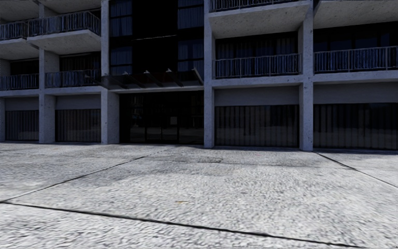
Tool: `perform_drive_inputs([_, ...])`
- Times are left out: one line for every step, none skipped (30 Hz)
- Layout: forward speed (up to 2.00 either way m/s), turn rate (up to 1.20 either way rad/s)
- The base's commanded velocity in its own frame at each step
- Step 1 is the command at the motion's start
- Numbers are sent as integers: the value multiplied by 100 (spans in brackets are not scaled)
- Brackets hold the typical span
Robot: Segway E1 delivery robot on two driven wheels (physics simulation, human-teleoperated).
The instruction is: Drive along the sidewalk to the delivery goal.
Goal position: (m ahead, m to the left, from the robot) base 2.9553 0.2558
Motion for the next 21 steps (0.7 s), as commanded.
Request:
perform_drive_inputs([200,0])
perform_drive_inputs([200,0])
perform_drive_inputs([200,0])
perform_drive_inputs([200,0])
perform_drive_inputs([200,0])
perform_drive_inputs([200,0])
perform_drive_inputs([200,0])
perform_drive_inputs([200,0])
perform_drive_inputs([200,0])
perform_drive_inputs([200,0])
perform_drive_inputs([200,0])
perform_drive_inputs([200,0])
perform_drive_inputs([200,0])
perform_drive_inputs([200,0])
perform_drive_inputs([200,0])
perform_drive_inputs([200,0])
perform_drive_inputs([200,0])
perform_drive_inputs([200,0])
perform_drive_inputs([200,0])
perform_drive_inputs([200,0])
perform_drive_inputs([200,0])
